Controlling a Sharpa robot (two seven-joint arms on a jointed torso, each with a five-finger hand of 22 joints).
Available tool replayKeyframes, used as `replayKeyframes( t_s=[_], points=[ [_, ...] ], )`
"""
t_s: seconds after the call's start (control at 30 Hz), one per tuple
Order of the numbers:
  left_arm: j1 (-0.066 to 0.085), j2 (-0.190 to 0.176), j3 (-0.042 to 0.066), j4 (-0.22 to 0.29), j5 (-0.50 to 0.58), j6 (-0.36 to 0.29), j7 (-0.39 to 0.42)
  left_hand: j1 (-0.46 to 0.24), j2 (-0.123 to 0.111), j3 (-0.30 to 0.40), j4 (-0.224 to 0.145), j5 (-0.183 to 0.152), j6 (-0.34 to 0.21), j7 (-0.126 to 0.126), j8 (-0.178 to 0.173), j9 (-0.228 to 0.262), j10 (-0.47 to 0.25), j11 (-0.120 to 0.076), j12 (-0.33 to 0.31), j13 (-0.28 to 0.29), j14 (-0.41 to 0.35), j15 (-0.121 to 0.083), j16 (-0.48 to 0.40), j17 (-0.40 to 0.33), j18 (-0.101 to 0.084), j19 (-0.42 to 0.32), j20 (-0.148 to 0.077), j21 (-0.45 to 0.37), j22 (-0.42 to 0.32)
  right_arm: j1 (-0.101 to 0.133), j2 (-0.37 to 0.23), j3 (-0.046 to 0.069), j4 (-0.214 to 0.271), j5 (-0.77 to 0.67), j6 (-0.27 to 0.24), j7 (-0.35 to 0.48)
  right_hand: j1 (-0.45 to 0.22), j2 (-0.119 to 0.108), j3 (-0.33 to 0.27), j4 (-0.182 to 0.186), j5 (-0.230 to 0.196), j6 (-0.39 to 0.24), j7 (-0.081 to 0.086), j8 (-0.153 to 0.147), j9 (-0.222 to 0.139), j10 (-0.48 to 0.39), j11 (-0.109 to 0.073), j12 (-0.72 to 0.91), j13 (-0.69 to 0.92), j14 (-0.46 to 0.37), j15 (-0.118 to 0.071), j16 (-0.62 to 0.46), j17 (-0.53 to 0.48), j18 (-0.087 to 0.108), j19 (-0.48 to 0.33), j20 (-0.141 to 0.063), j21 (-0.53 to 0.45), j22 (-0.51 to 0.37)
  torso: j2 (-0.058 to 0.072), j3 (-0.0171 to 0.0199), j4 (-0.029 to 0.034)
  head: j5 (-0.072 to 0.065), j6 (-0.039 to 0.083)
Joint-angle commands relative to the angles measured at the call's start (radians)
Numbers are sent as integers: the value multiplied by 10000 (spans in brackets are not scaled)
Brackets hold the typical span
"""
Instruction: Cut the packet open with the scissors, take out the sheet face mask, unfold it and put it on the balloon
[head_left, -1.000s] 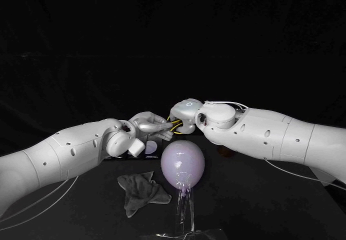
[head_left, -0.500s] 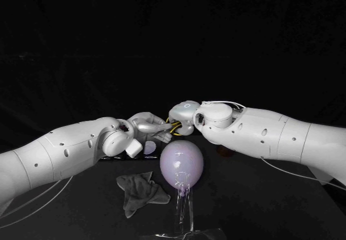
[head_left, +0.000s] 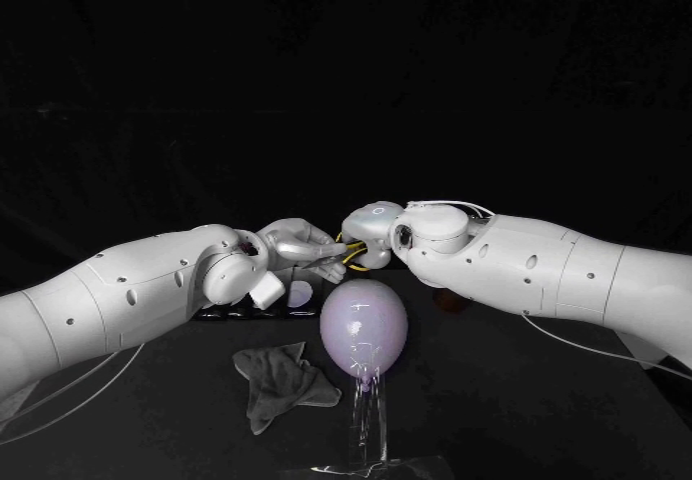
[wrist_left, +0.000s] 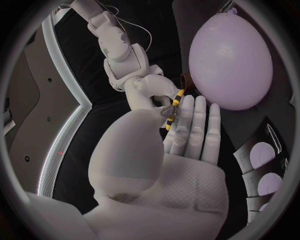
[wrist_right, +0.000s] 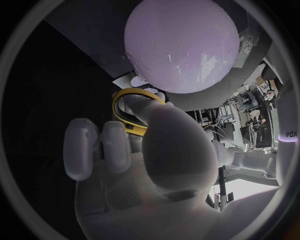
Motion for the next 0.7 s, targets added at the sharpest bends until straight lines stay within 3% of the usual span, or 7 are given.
replayKeyframes(
  t_s=[0.03,0.33,0.43,0.5,0.6,0.63,0.7],
  points=[
    [193,270,168,383,456,1416,1369,22,7,467,-553,32,250,-241,123,28,54,-123,-3,7,15,-52,-33,13,157,60,-21,-46,6,-158,124,-82,111,120,142,-88,-177,131,-209,28,-13,-124,-157,171,586,3410,-1108,1740,873,244,-131,-36,53,-78,19,-157,-48,890,-15,10,-16,20,-12],
    [219,261,165,260,586,1038,1296,-49,13,468,-598,34,155,-219,81,58,-47,-98,-47,-14,-62,-29,-91,16,181,30,-22,-73,-1,-161,28,-82,184,88,-73,-718,-414,198,-218,226,-34,-173,-277,349,1053,3477,-1195,6535,5765,539,-209,641,1505,-217,378,-229,412,1395,-9,1,-2,-5,15],
    [232,231,160,178,702,634,1200,-292,-364,285,-619,36,-166,9,-125,23,-574,111,-77,-44,-481,157,-341,-51,132,-34,17,-131,-16,-161,-55,-82,262,107,-196,-917,-510,233,-179,301,-48,-171,-265,421,1201,3479,-1227,7476,6913,624,-206,876,2040,-239,434,-240,492,1488,-12,4,-7,0,22],
    [237,204,158,121,748,445,1131,-768,-854,-93,-374,48,-445,183,-332,-60,-932,280,-91,-55,-637,262,-429,-73,52,-135,35,-205,-40,-161,-119,-81,328,124,-277,-1037,-519,256,-147,306,-31,-185,-278,438,1246,3458,-1209,7668,7156,653,-207,953,2221,-246,451,-239,515,1516,-12,5,-10,-7,35],
    [241,157,154,52,783,242,1022,-1107,-1117,-377,-174,29,-595,265,-505,-139,-1178,351,-62,-33,-740,325,-489,-80,-51,-267,32,-303,-54,-161,-217,-81,425,148,-377,-1184,-563,301,-113,345,-26,-200,-266,460,1303,3434,-1210,7866,7407,677,-200,1022,2383,-250,459,-236,528,1536,-14,6,-10,-2,54],
    [242,130,152,18,794,154,967,-1615,-1431,-815,152,43,-746,394,-686,-223,-1391,465,-56,-23,-867,401,-560,-92,-164,-406,34,-404,-58,-161,-269,-81,472,166,-419,-1243,-616,350,-61,372,-11,-237,-269,500,1404,3412,-1217,8126,7732,713,-193,1121,2613,-259,480,-229,558,1574,-13,7,-13,-1,61],
    [243,95,151,-29,804,70,908,-1819,-1513,-1080,278,35,-865,443,-828,-286,-1533,507,-42,-12,-958,444,-612,-98,-237,-466,28,-455,-45,-160,-330,-81,519,210,-452,-1295,-669,416,-32,424,-26,-245,-265,521,1450,3403,-1205,8229,7863,727,-191,1160,2708,-261,486,-228,566,1586,-13,7,-13,-3,63]
  ],
)
